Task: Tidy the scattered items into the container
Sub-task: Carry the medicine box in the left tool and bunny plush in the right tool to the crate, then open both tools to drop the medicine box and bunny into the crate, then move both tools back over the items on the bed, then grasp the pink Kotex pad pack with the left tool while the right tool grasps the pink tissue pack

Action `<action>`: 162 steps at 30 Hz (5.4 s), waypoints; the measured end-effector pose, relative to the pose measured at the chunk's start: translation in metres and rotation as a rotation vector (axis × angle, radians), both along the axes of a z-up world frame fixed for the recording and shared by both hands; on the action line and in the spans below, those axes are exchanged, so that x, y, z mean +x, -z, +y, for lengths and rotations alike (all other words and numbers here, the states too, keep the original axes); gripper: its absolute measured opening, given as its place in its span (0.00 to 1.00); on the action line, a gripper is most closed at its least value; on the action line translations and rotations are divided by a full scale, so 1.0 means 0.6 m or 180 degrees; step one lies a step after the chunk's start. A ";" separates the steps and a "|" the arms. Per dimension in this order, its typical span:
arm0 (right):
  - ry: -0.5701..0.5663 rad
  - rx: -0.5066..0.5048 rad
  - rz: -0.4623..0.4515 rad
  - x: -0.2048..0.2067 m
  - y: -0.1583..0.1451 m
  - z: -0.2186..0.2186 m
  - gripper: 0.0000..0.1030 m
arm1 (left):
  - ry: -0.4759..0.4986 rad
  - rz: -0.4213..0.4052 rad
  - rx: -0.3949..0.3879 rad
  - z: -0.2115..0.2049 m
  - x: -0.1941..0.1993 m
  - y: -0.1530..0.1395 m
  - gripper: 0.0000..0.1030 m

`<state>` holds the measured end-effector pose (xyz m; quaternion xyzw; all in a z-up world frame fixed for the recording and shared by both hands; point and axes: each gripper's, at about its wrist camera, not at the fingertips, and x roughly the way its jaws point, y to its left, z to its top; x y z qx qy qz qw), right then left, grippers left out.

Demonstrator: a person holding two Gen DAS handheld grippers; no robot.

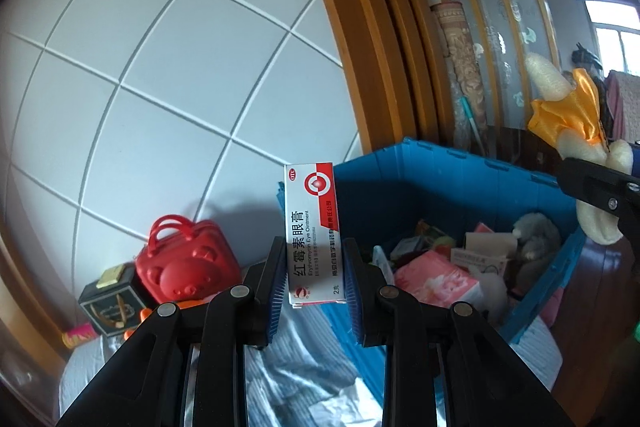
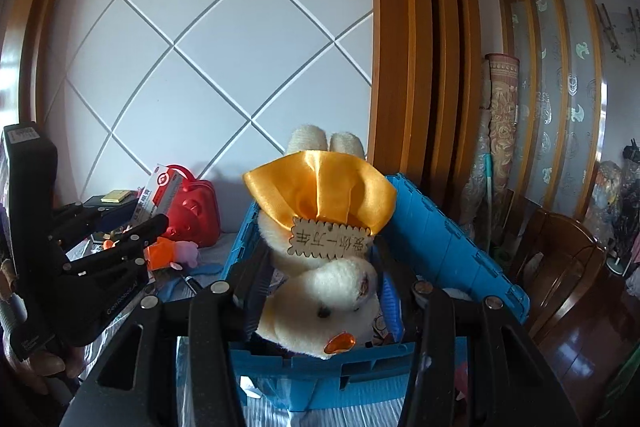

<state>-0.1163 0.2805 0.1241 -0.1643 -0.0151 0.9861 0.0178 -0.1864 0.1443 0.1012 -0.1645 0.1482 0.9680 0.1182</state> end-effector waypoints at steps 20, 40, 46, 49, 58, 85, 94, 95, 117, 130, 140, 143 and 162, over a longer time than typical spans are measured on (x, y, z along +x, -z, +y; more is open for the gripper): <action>-0.0152 -0.0011 -0.0261 -0.190 0.049 0.196 0.46 | -0.0508 -0.0279 0.0107 0.189 -0.143 0.009 0.26; -0.0173 -0.0081 -0.0547 -0.246 0.068 0.237 0.67 | -0.0653 -0.0224 -0.0043 0.240 -0.149 0.008 0.82; -0.0139 -0.0123 -0.0406 -0.225 0.053 0.242 0.74 | -0.0703 -0.0223 0.0033 0.221 -0.137 0.002 0.82; -0.0166 -0.0124 -0.0379 -0.216 0.051 0.238 0.74 | -0.0719 -0.0209 0.0042 0.212 -0.128 0.001 0.82; -0.0279 -0.0117 -0.0370 -0.187 0.054 0.225 0.74 | -0.0807 -0.0198 0.0119 0.187 -0.098 0.002 0.82; -0.0823 -0.0078 -0.0230 -0.118 0.039 -0.029 0.75 | -0.1087 -0.0273 0.0335 -0.125 0.008 0.038 0.82; -0.1035 -0.0115 -0.0358 -0.119 0.060 -0.232 0.75 | -0.1259 -0.0374 0.0216 -0.322 0.021 0.077 0.82; -0.1051 -0.0131 -0.0385 -0.121 0.067 -0.250 0.75 | -0.1287 -0.0404 0.0193 -0.343 0.020 0.088 0.82; -0.1880 -0.0071 -0.1266 -0.285 0.278 -0.471 0.75 | -0.2310 -0.1324 0.0139 -0.663 -0.044 0.356 0.82; -0.1834 0.0005 -0.1311 -0.399 0.294 -0.563 0.75 | -0.2246 -0.1609 0.0266 -0.710 -0.228 0.411 0.82; -0.1882 0.0055 -0.1631 -0.510 0.379 -0.614 0.75 | -0.2307 -0.2160 0.0682 -0.743 -0.352 0.530 0.82; -0.1944 -0.0073 -0.1786 -0.546 0.412 -0.630 0.75 | -0.2317 -0.2190 0.0724 -0.750 -0.354 0.551 0.82; -0.1601 -0.1640 -0.2761 -0.710 0.654 -0.765 0.75 | -0.2146 -0.2187 0.0898 -0.782 -0.329 0.579 0.82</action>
